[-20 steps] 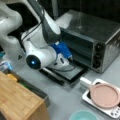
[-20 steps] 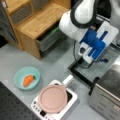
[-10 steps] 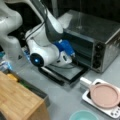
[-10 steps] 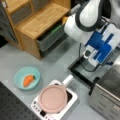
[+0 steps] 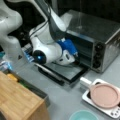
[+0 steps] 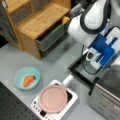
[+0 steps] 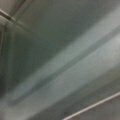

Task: Open the microwave oven door. Pull out the microwave oven tray. Pick up the bowl. Place the bowl on the microwave tray.

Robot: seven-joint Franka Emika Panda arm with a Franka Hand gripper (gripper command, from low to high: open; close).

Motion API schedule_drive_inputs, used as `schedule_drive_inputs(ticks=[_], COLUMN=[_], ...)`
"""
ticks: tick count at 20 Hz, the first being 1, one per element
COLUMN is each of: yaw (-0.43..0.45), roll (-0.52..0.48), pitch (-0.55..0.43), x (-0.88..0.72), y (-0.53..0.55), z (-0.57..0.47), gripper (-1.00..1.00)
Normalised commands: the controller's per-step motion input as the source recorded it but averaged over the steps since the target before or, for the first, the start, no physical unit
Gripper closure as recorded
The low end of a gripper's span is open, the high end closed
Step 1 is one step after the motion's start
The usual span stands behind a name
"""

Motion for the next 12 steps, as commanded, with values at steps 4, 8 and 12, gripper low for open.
schedule_drive_inputs(ticks=[4, 8, 12], yaw=[-0.160, -0.177, -0.159], roll=[0.148, 0.165, 0.131], pitch=[-0.137, -0.117, -0.109], x=[0.01, 0.01, -0.01], y=[0.01, 0.08, 0.08], z=[-0.22, -0.20, -0.14], gripper=[-1.00, -1.00, -1.00])
